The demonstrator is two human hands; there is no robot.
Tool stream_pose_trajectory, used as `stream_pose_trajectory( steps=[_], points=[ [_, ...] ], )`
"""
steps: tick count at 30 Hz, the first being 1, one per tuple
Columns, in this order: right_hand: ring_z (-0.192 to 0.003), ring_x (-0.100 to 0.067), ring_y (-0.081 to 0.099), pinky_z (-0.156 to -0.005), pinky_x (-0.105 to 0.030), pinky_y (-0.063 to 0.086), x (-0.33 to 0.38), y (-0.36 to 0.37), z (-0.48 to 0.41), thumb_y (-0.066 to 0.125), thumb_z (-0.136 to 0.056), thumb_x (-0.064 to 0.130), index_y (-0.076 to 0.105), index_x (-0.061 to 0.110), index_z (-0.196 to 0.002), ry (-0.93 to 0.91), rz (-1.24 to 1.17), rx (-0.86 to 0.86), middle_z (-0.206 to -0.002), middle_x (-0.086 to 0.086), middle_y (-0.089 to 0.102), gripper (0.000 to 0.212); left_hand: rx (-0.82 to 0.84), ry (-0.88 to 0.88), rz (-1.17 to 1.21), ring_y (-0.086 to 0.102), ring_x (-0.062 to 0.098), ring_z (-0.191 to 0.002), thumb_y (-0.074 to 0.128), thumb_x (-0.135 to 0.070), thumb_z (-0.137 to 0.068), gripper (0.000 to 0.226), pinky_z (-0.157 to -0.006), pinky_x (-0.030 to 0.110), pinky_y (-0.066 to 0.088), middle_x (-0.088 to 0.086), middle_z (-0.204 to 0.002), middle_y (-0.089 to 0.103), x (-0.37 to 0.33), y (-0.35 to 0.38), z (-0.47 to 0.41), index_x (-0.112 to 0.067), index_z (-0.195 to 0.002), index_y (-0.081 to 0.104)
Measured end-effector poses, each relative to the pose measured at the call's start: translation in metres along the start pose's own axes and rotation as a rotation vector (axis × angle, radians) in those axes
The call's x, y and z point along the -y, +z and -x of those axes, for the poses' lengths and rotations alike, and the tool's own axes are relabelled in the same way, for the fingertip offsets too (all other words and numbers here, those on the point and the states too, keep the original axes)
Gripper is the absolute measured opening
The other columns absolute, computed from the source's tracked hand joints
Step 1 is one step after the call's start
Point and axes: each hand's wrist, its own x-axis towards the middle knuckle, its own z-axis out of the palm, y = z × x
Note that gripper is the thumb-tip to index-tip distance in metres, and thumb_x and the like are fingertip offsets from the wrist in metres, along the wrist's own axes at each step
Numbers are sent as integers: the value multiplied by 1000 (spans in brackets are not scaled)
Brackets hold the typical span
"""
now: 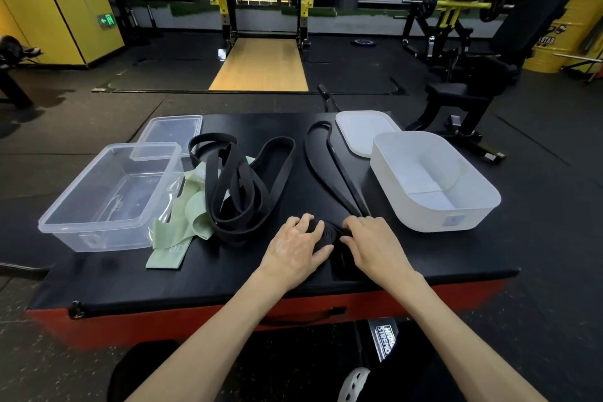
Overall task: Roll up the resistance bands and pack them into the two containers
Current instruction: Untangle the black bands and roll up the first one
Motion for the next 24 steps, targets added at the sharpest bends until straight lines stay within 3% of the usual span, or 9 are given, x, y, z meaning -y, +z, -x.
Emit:
stream_pose_trajectory(
  steps=[4,9,16,19,24],
  points=[
    [-62,-25,58,-56,-35,44,-4,5,0,74,-78,14,66,10,-85,-18,-46,-31,-69,-3,59,12,3,-48,-18,30,22,-132,32,-53,-98,62,-107,27,31,7,-151,27,-4,-1,0,-17,-148,28],
    [-67,-26,59,-57,-36,48,-4,4,1,75,-72,1,71,7,-103,-71,-77,-26,-80,-5,64,31,-2,-128,-64,30,24,-131,29,-53,-99,63,-108,29,30,10,-151,27,-10,0,1,-15,-149,26],
    [-74,-24,50,-63,-36,48,-10,7,7,67,-78,-5,64,9,-119,-64,-115,24,-90,-7,53,44,18,-115,-83,31,24,-130,29,-56,-97,64,-109,28,30,9,-151,29,-7,2,0,-17,-149,27],
    [-69,-24,52,-60,-35,48,-8,4,2,66,-73,-9,66,7,-115,-80,-100,38,-86,-6,53,45,37,-120,-89,31,24,-129,30,-56,-97,64,-108,29,31,10,-150,29,-6,3,1,-17,-148,27],
    [-67,-26,60,-57,-34,52,3,4,0,73,-78,6,71,6,-103,-23,-166,2,-80,-5,60,25,76,-165,-232,37,28,-120,21,-55,-99,66,-107,32,31,16,-146,32,-16,4,-1,-11,-148,24]
  ],
)
